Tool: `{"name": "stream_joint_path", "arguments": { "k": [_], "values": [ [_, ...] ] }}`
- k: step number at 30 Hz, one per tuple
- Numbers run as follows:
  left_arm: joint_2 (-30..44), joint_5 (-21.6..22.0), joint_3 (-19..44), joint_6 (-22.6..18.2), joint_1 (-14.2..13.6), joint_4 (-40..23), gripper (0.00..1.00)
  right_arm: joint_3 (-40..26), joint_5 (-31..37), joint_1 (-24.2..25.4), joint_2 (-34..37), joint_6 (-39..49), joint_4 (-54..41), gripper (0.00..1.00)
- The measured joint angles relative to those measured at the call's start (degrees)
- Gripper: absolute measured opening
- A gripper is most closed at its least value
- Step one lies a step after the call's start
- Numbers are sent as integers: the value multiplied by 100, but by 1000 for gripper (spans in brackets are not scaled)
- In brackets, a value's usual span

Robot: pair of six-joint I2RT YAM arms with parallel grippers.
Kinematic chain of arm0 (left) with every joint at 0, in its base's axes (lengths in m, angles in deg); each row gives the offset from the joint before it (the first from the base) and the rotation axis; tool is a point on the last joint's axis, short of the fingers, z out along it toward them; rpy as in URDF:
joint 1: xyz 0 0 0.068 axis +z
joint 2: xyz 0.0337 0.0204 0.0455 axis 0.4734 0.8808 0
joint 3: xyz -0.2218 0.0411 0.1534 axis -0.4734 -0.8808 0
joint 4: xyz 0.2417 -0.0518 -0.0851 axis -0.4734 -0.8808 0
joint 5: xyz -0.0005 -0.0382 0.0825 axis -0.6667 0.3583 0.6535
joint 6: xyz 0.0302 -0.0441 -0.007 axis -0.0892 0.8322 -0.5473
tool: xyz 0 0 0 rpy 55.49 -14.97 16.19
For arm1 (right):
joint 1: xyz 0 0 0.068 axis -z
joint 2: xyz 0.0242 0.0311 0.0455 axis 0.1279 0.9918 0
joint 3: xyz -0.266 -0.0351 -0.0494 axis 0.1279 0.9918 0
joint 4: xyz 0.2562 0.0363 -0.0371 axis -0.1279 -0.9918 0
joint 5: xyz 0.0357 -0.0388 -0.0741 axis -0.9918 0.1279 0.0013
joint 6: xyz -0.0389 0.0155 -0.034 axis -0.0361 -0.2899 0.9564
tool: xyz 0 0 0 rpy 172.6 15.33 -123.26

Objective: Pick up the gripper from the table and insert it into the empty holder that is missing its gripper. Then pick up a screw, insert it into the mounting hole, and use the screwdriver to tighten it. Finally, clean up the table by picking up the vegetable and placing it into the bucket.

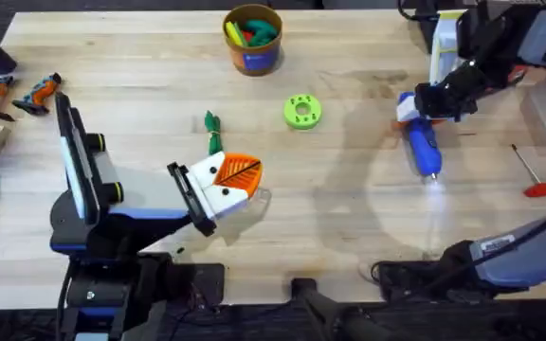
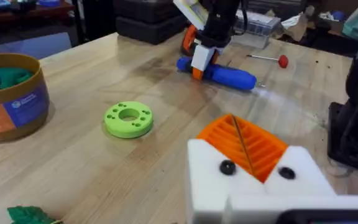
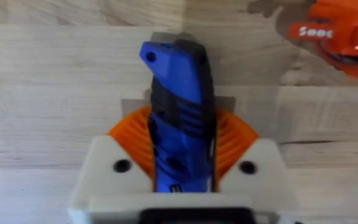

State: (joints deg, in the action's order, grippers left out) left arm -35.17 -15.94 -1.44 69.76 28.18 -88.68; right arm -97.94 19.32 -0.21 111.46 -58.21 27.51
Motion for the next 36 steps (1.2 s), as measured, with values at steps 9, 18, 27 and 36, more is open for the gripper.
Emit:
{"name": "stream_joint_path", "arguments": {
  "k": [9, 18, 27, 36],
  "values": [
    [0, -17, 0, 0, 0, 0, 15, 0, 65, 7, 23, 3, -8, 26],
    [0, -17, 0, 0, 0, 0, 15, -44, 64, -5, 21, 3, -194, 26],
    [0, -17, 0, 0, 0, 0, 15, -966, 65, -454, -359, -6, -582, 26],
    [0, -18, 0, 0, 0, 0, 15, -2633, 65, -1453, -853, -235, -605, 26]
  ]
}}
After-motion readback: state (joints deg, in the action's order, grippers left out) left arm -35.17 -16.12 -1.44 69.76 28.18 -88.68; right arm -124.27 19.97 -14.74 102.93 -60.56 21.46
